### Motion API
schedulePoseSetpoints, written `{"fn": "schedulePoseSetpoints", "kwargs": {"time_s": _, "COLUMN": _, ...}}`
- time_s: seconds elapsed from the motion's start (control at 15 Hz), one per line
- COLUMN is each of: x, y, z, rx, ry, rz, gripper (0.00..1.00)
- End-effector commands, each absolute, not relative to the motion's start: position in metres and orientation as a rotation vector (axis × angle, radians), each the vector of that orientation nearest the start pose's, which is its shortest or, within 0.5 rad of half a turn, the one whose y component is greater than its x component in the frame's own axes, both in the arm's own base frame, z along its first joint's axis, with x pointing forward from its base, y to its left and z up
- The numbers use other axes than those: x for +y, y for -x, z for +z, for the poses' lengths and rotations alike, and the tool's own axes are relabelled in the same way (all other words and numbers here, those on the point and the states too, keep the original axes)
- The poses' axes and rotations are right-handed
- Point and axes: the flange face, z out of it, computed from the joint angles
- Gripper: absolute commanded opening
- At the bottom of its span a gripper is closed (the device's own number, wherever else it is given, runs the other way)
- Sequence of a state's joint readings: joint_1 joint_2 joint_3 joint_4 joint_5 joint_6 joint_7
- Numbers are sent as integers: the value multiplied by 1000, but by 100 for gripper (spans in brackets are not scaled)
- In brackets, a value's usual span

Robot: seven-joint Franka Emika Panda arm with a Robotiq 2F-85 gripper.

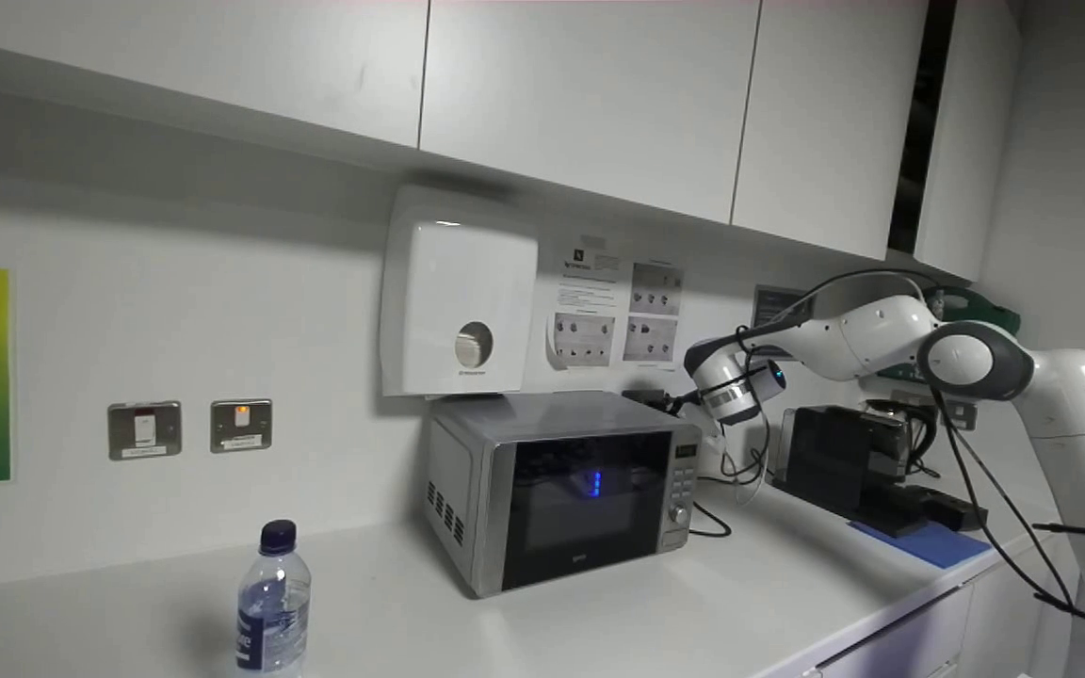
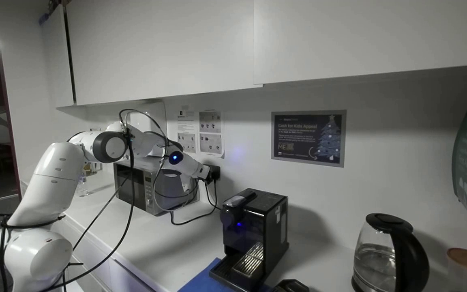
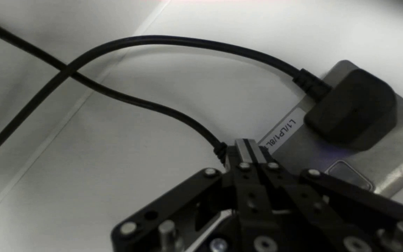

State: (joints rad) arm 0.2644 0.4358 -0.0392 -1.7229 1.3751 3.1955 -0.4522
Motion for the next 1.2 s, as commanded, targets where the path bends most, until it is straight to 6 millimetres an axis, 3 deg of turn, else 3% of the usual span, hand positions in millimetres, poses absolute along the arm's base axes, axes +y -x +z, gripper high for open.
{"fn": "schedulePoseSetpoints", "kwargs": {"time_s": 0.0, "x": 49, "y": -649, "z": 436, "rx": 867, "ry": 2236, "rz": -1187, "gripper": 0}}
{"fn": "schedulePoseSetpoints", "kwargs": {"time_s": 0.27, "x": 41, "y": -633, "z": 451, "rx": 862, "ry": 2235, "rz": -1186, "gripper": 0}}
{"fn": "schedulePoseSetpoints", "kwargs": {"time_s": 0.8, "x": 36, "y": -581, "z": 414, "rx": 811, "ry": 2456, "rz": -944, "gripper": 0}}
{"fn": "schedulePoseSetpoints", "kwargs": {"time_s": 1.13, "x": 19, "y": -575, "z": 433, "rx": 800, "ry": 2569, "rz": -917, "gripper": 0}}
